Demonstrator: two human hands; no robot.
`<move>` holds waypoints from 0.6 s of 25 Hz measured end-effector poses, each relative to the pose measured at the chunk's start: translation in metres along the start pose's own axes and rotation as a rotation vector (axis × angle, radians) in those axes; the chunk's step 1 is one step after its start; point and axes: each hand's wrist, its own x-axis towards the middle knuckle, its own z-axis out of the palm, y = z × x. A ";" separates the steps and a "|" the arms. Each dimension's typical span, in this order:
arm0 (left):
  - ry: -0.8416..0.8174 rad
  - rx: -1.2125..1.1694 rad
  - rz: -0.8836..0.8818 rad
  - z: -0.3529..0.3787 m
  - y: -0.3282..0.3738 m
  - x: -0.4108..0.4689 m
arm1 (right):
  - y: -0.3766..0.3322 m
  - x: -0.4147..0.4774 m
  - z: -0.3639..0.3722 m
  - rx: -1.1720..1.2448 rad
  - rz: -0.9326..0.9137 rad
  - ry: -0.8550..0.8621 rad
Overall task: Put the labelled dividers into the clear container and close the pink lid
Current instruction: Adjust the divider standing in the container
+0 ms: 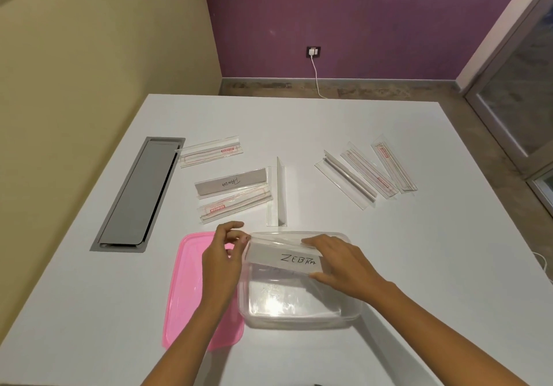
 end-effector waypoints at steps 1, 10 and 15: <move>0.021 0.032 0.015 -0.002 -0.004 0.001 | 0.002 0.002 0.003 -0.012 0.008 -0.024; -0.122 0.241 -0.103 0.005 -0.037 0.006 | 0.011 0.026 0.040 -0.110 0.035 -0.195; -0.106 0.213 -0.106 0.006 -0.042 0.006 | 0.009 0.031 0.054 -0.133 0.019 -0.176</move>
